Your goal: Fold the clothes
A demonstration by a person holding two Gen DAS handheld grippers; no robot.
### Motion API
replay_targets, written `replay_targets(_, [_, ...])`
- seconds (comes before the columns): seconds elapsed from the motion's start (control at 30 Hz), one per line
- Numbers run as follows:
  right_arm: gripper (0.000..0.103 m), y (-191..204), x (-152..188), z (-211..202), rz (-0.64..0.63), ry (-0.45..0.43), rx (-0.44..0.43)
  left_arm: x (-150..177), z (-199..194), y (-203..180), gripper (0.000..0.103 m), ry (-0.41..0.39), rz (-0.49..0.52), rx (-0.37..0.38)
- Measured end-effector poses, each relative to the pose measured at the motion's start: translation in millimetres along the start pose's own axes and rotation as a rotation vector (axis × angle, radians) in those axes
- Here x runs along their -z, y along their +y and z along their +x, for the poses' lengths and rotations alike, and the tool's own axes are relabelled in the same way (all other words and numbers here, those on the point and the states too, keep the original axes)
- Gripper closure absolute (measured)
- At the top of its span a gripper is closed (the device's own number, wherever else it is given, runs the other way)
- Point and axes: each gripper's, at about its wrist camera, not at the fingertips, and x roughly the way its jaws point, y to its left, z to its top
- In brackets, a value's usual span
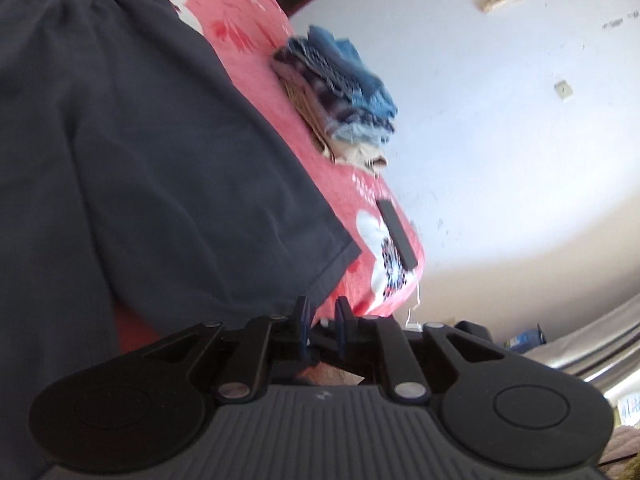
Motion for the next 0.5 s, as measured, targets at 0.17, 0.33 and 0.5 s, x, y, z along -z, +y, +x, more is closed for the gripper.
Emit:
replay_targets(0.17, [0.101, -16.6, 8.5, -3.3, 0.145, 0.025, 0.012, 18.6, -32.0, 6.4, 0.08, -0.102, -0.011, -0.029])
replay_targets(0.33, [0.102, -10.9, -2.0, -32.9, 0.192, -0.053, -0.084, 35.3, -53.4, 4.8, 0.08, -0.148, 0.042, -0.137])
replay_targets(0.5, [0.099, 17.2, 17.6, -22.9, 0.027, 0.149, -0.052, 40.1, -39.0, -12.7, 0.077, -0.155, 0.205, -0.276])
